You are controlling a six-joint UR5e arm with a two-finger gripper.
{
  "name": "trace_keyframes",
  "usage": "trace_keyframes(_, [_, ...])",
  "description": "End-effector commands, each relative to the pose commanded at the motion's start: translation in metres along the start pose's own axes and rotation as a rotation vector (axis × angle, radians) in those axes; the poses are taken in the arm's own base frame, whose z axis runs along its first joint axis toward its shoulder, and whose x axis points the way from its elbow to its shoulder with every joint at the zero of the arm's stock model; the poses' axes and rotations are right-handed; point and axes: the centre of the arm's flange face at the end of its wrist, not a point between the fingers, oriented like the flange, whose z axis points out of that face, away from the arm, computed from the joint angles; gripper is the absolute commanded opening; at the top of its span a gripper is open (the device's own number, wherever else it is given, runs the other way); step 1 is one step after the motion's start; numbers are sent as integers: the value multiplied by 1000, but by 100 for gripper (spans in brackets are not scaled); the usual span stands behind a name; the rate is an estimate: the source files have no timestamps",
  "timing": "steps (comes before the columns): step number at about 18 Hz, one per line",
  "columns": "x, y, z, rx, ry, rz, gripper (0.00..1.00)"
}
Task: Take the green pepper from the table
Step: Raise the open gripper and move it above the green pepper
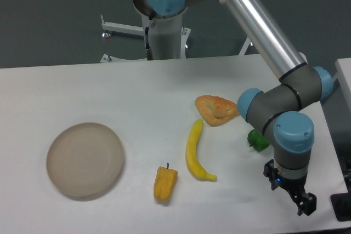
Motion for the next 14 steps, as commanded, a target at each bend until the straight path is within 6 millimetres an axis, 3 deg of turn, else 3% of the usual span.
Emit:
trace_keyframes(9, [2,-7,-20,11,-12,-53,100])
trace_keyframes(14, [22,3,-40,5,25,-70,100])
